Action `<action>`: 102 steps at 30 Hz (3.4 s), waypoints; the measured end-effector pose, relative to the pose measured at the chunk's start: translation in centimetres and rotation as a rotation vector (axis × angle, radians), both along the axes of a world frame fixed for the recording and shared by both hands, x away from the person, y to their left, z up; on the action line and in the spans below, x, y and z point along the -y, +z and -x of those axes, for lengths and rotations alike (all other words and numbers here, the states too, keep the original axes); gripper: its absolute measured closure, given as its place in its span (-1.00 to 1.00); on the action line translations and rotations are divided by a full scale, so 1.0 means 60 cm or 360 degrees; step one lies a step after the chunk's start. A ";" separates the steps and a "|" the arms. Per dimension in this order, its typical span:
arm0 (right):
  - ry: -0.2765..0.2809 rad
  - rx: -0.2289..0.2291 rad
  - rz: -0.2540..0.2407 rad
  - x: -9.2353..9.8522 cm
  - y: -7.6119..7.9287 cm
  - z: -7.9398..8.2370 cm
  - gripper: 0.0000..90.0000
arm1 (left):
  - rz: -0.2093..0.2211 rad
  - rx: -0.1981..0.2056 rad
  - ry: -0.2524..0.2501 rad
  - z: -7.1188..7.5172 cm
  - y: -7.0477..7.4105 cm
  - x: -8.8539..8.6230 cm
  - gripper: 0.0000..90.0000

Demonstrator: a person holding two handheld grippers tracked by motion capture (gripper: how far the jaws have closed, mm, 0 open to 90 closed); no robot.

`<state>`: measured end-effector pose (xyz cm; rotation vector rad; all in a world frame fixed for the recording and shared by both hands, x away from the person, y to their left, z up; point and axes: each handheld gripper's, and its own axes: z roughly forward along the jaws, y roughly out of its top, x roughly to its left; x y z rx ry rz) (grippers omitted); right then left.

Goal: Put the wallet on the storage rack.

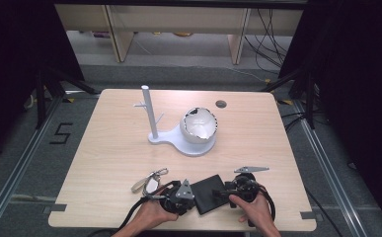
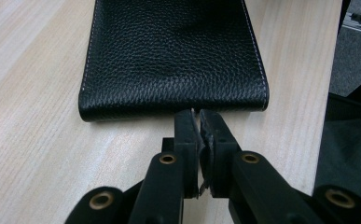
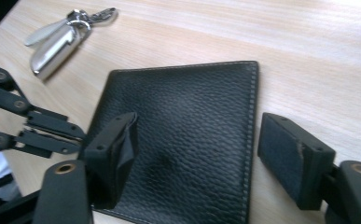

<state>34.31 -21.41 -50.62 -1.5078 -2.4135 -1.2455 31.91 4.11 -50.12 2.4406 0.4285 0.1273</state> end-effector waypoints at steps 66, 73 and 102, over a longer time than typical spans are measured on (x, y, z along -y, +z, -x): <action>-0.0037 0.0238 -0.0450 0.022 0.114 -0.069 0.76 | 0.0111 0.0047 0.0308 0.072 0.036 -0.167 -0.26; -0.0099 0.0303 -0.0446 0.039 0.140 -0.103 0.76 | 0.0112 0.0059 0.0371 0.073 0.034 -0.185 -0.31; -0.0327 0.0313 -0.0398 0.021 0.193 -0.254 0.76 | 0.0099 0.0038 0.0428 0.074 0.025 -0.199 -0.34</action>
